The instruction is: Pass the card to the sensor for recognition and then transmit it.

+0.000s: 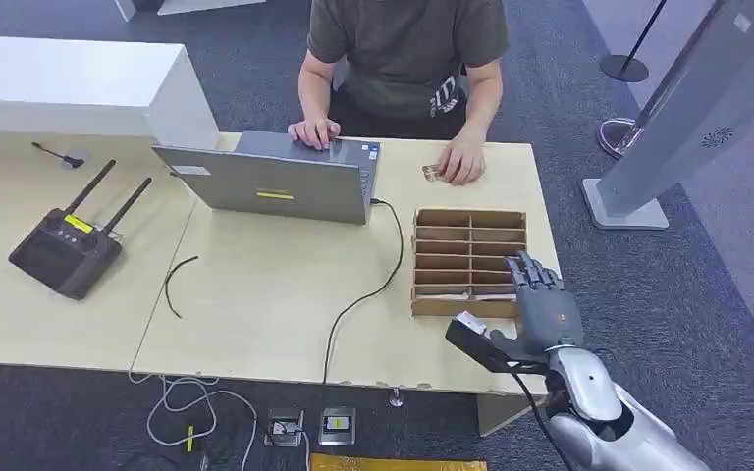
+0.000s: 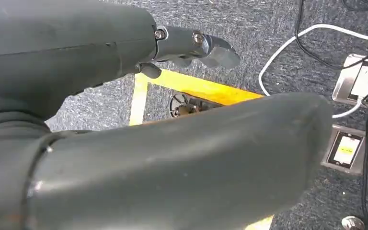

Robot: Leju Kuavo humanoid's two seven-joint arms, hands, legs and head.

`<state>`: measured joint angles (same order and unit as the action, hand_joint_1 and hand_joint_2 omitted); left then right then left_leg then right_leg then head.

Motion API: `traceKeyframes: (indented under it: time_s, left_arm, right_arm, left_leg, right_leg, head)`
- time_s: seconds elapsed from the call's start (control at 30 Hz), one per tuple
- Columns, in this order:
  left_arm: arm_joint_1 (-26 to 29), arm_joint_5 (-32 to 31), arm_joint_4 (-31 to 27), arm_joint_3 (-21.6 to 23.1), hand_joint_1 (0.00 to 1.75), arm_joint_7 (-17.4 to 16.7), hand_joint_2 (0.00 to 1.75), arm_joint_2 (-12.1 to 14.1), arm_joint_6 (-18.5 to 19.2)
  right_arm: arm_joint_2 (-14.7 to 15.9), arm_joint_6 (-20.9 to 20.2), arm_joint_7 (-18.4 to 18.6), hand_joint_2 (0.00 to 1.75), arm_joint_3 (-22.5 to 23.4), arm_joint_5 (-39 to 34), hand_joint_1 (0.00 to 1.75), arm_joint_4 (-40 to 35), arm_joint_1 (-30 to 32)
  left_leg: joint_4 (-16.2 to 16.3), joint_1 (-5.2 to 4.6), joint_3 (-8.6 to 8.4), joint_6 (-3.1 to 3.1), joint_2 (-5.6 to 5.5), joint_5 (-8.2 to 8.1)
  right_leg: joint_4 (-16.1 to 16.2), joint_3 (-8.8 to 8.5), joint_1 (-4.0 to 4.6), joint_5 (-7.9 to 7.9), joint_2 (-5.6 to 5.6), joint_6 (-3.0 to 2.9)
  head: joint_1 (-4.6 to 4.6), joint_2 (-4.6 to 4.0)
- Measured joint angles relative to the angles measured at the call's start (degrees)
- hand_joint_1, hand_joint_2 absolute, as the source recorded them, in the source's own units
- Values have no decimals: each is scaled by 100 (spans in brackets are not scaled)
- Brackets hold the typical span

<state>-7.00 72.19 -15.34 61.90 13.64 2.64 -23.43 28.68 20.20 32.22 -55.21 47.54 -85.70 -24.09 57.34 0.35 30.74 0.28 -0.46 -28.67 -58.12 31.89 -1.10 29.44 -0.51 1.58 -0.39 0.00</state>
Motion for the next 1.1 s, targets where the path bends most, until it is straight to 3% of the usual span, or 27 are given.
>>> traceKeyframes:
  time_s: [0.9,0.93,0.97,1.1]
  left_arm:
    - [-73,-15,0,103,0,-13,0,2,42]
    - [-73,-15,0,105,0,-13,0,2,42]
    - [-74,-15,0,105,0,-13,0,2,42]
    - [-73,-15,0,105,0,-15,0,2,42]
  right_arm:
    - [-166,-55,-122,175,-26,-101,0,260,-27]
    - [-173,-55,-127,175,-26,-101,129,267,-31]
    - [-179,-55,-133,175,-26,-96,175,275,-34]
    - [-203,-63,-173,175,-22,-94,175,315,-39]
  left_leg:
    - [0,0,0,0,0,0]
    - [0,0,0,0,0,0]
    - [0,0,0,0,0,0]
    - [0,0,0,0,0,0]
  right_leg:
    - [0,0,0,0,1,0]
    - [0,0,0,0,1,0]
    - [0,0,0,0,1,0]
    - [0,0,0,0,1,0]
  head:
    - [0,0]
    - [-2,0]
    - [0,0]
    - [0,0]
